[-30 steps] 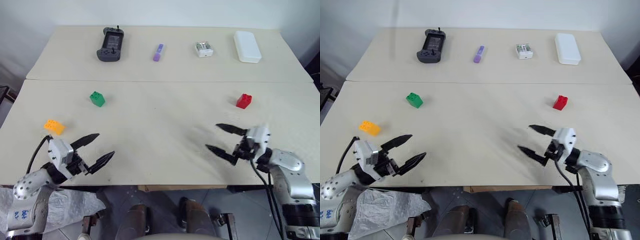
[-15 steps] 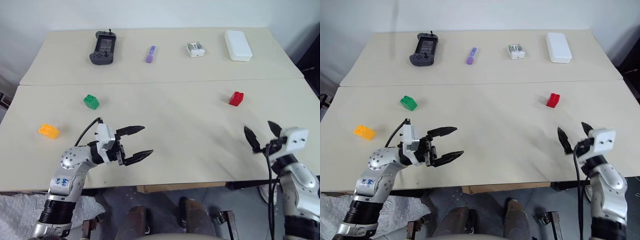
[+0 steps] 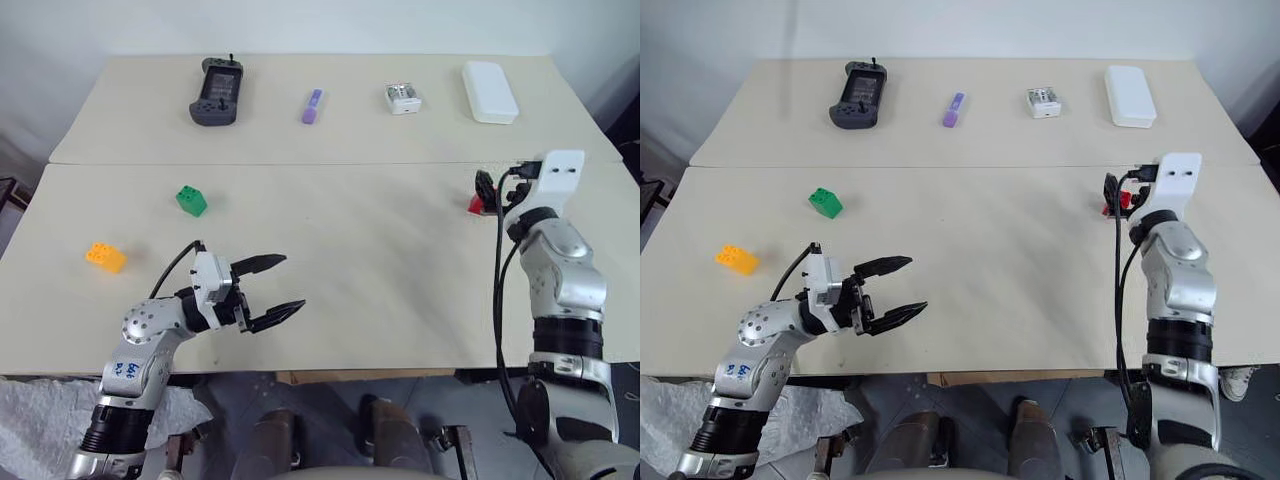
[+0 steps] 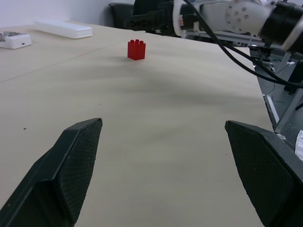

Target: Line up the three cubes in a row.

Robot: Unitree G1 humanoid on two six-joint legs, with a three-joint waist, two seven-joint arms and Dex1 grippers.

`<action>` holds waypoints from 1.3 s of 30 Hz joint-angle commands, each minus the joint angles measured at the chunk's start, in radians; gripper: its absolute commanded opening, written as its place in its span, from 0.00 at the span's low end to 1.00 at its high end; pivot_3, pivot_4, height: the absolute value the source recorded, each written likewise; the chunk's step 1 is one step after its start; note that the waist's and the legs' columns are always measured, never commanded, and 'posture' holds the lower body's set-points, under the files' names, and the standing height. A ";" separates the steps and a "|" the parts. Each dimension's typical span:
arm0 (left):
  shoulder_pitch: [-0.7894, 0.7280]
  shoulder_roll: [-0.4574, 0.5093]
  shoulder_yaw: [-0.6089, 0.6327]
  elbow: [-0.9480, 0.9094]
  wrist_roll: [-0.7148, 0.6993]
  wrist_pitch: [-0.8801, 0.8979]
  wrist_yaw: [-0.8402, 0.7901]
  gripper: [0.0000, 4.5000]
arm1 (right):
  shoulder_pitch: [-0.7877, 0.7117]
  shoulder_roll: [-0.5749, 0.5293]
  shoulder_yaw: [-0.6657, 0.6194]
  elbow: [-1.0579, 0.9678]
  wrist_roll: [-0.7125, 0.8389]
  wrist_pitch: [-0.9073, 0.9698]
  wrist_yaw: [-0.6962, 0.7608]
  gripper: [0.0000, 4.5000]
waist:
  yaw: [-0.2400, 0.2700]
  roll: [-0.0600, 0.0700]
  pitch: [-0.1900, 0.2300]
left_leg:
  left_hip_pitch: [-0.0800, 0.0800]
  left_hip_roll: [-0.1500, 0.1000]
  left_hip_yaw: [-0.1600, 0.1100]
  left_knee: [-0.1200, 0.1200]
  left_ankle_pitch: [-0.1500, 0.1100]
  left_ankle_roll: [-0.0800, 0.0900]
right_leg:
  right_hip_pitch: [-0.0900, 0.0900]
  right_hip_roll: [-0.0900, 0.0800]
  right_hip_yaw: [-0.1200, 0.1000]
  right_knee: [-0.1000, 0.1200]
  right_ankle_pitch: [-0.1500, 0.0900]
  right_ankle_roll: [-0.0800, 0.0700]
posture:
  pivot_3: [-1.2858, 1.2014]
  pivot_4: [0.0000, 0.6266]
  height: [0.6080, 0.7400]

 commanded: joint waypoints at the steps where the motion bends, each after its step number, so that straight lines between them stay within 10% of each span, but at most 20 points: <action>1: 0.012 0.000 0.009 -0.050 0.003 -0.016 0.009 0.97 | -0.058 0.004 0.005 0.098 -0.038 -0.047 -0.043 1.00 | -0.002 0.000 0.000 | 0.000 0.000 0.000 0.000 0.000 0.000 | 0.000 0.000 0.000 0.000 0.000 0.000 | 0.52 0.24 1.00; 6: 0.025 0.004 0.020 -0.064 0.005 -0.019 0.022 0.97 | -0.114 0.025 0.012 0.239 -0.054 -0.063 -0.072 1.00 | -0.007 0.000 0.000 | 0.000 0.001 0.000 0.000 0.000 0.000 | 0.000 0.000 -0.001 0.000 0.000 0.000 | 0.52 0.24 1.00; 15: 0.038 0.007 0.034 -0.070 0.008 -0.029 0.033 1.00 | -0.093 0.044 0.015 0.165 -0.017 -0.029 0.001 0.34 | -0.012 0.000 0.000 | -0.001 0.001 -0.001 0.000 0.000 0.000 | 0.000 0.000 -0.001 0.000 0.000 0.000 | 0.52 0.24 1.00; 26: 0.061 0.054 0.093 -0.023 -0.007 -0.040 -0.014 1.00 | -0.049 -0.163 0.360 0.049 0.089 -0.264 1.201 0.33 | -0.023 0.001 0.000 | -0.002 0.001 -0.002 0.000 0.000 0.000 | 0.001 0.001 -0.003 -0.003 0.000 0.000 | 0.52 0.24 1.00; 39: 0.119 0.056 0.113 -0.054 -0.006 -0.038 -0.020 1.00 | -0.322 -0.033 0.444 0.651 -0.032 -0.666 1.454 0.33 | -0.025 0.000 0.001 | -0.001 0.001 -0.005 0.001 0.000 0.000 | 0.002 0.000 -0.004 -0.003 0.000 0.000 | 0.52 0.24 1.00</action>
